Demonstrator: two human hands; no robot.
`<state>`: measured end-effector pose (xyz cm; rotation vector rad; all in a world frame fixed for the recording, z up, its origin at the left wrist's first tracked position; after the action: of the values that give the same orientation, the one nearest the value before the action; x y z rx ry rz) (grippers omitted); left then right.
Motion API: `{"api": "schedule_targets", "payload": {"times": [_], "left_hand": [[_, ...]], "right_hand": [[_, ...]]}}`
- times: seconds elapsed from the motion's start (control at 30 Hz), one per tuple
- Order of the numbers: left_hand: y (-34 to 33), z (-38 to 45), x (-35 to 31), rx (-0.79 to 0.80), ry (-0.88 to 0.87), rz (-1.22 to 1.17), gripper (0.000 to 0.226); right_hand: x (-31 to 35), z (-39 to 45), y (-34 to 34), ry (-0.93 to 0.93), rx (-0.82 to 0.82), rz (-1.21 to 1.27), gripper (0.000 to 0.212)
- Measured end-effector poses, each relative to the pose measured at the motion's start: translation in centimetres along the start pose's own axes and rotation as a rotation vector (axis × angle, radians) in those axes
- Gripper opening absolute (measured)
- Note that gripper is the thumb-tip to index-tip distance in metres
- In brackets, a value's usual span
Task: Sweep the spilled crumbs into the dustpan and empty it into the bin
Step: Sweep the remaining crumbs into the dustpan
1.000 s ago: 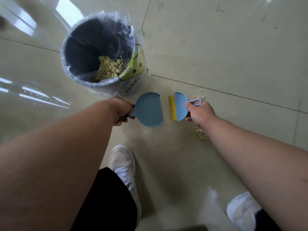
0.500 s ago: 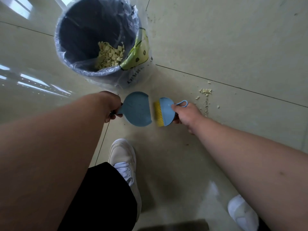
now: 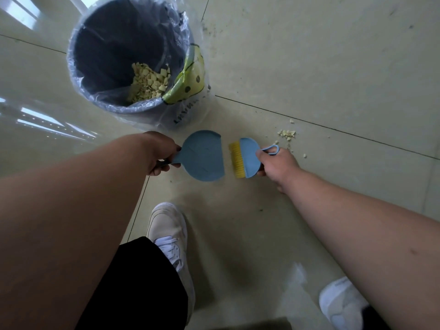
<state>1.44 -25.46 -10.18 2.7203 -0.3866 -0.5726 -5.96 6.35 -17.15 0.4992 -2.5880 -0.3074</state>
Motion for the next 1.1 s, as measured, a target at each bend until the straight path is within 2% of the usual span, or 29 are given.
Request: {"api": "schedule_targets", "payload": {"times": [0.33, 0.63, 0.8, 0.93, 1.1], "left_hand": [[-2.4, 1.2, -2.1, 0.018, -0.069, -0.014, 0.036], [-4.8, 2.8, -4.3, 0.089, -0.109, -0.031, 0.045], [-5.9, 4.3, -5.8, 0.169, -0.155, -0.034, 0.048], [-5.8, 5.4, -8.0, 0.169, -0.220, -0.017, 0.036], [-6.2, 5.7, -10.3, 0.128, -0.327, 0.021, 0.023]], "right_hand": [[0.3, 2.4, 9.0, 0.002, -0.170, 0.053, 0.019], [0.6, 2.1, 12.7, -0.024, -0.171, 0.232, 0.010], [4.8, 1.7, 16.2, 0.097, -0.358, 0.323, 0.016], [8.0, 1.8, 18.7, 0.222, -0.518, 0.136, 0.013], [9.2, 2.5, 17.1, 0.437, -0.462, -0.324, 0.025]]}}
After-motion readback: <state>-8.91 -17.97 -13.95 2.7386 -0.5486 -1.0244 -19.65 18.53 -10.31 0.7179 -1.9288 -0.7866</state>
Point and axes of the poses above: each hand's wrist, its own z-axis towards the middle knuckle, its own y-axis out of the back of the hand, x = y × z, the point moved 8 cm from there along z, towards the middle knuckle, and after that the axes turned 13 degrees about -y, right-handed, at the moved point
